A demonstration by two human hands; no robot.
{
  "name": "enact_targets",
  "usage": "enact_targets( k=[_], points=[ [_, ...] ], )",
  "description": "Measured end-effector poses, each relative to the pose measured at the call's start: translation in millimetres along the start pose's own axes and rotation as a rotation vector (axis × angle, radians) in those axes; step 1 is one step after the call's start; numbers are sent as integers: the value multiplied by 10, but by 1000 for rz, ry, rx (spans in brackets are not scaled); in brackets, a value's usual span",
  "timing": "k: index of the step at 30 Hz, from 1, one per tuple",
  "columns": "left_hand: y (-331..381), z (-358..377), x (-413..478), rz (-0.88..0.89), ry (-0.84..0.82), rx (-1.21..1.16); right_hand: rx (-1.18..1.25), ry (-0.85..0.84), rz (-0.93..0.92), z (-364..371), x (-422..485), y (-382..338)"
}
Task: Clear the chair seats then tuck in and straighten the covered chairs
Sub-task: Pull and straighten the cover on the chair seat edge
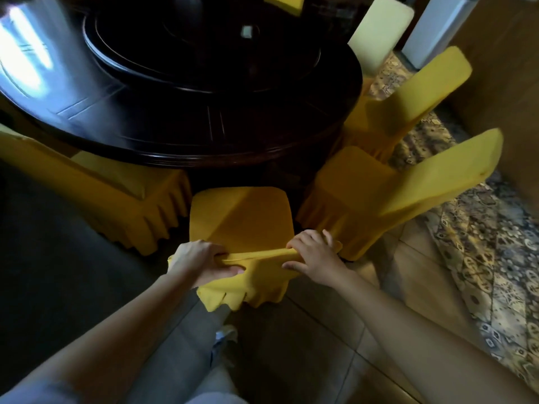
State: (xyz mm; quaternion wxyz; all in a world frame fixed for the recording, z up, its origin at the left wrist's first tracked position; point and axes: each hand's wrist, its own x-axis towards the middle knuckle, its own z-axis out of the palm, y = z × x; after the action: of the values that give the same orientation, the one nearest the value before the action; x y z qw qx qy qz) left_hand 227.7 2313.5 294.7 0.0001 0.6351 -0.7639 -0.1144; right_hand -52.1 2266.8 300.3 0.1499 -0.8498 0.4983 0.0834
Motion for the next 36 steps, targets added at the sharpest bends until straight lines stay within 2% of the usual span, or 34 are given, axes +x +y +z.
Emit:
enact_targets(
  k=[9, 17, 23, 28, 36],
  points=[
    [-435, -313, 879, -24, -9, -58, 0, 37, 9, -299, 912, 145],
    [-511, -303, 964, 54, 27, -59, -89, -85, -135, -418, 1124, 255],
    [-488, -305, 988, 25, -70, -52, -67, -86, -142, -421, 1120, 267],
    [-470, -332, 1001, 2, -235, -30, -19, 20, -56, -396, 997, 134],
    [-302, -327, 1078, 21, -319, -151, 288, 147, 59, -257, 775, 82]
  ],
)
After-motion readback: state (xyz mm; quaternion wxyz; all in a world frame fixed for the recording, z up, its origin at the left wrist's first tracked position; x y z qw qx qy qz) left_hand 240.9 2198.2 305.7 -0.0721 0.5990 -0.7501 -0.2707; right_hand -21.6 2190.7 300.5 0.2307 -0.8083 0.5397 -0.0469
